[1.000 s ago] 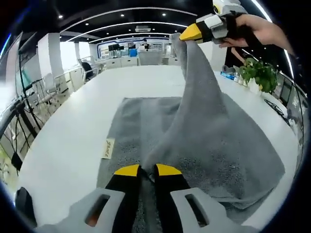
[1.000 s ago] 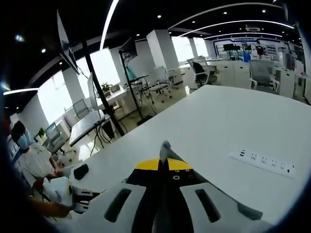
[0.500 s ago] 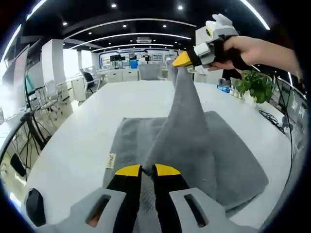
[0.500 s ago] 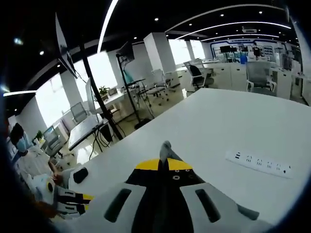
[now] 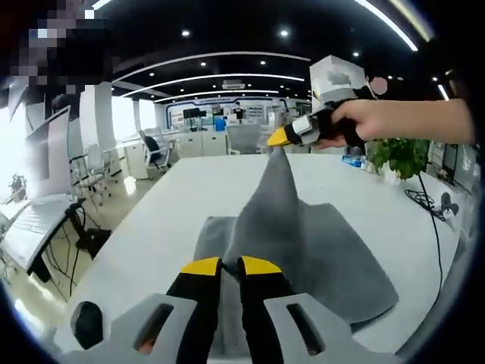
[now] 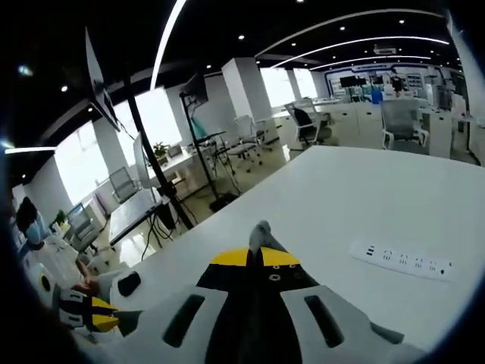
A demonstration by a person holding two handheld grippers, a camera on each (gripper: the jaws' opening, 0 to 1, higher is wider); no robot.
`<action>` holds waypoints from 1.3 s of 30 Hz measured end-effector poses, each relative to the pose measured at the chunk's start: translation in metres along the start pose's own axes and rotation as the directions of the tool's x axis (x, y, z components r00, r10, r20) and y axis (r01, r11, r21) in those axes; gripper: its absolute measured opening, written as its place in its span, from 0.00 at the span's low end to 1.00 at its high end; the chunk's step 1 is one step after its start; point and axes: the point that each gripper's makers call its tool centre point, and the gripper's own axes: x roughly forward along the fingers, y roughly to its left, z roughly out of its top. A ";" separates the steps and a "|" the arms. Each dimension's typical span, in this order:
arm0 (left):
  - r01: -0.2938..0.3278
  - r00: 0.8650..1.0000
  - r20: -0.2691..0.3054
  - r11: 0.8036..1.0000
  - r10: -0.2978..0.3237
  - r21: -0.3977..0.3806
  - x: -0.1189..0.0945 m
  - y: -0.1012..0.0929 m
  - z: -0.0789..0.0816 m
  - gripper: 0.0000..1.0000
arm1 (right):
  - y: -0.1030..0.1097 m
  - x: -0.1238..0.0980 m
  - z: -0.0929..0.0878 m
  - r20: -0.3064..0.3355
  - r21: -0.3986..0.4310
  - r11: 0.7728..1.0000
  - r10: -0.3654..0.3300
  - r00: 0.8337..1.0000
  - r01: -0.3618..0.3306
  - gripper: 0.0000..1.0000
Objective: Fold the towel on the table until its edges align and the towel forms a compact rectangular stack.
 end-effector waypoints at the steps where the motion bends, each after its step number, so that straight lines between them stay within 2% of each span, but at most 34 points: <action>1: -0.001 1.000 0.003 1.000 0.001 -0.001 -0.002 0.000 0.001 0.10 | 0.001 0.000 0.001 0.003 -0.002 1.000 0.000 1.000 0.000 0.01; 11: 0.015 0.998 0.066 1.000 -0.015 0.011 -0.023 -0.013 0.022 0.09 | 0.012 -0.009 0.018 0.047 -0.032 0.999 -0.015 0.999 0.016 0.01; 20: 0.001 0.994 0.112 1.000 -0.002 0.008 -0.038 -0.007 0.038 0.09 | 0.023 -0.012 0.034 0.075 -0.050 0.999 -0.006 0.997 0.010 0.01; 28: -0.019 0.996 0.090 1.000 0.019 -0.009 -0.038 0.000 0.029 0.09 | 0.032 -0.001 0.022 0.049 -0.055 0.998 0.011 0.999 -0.008 0.01; 31: -0.032 0.996 0.087 0.999 0.033 -0.014 -0.037 0.005 0.026 0.09 | 0.033 0.007 0.024 0.046 -0.057 0.998 0.020 0.999 -0.018 0.01; 39: -0.072 0.996 0.045 0.997 0.073 -0.039 -0.033 0.019 0.006 0.09 | 0.035 0.029 0.015 0.024 -0.064 0.998 0.030 0.999 -0.029 0.01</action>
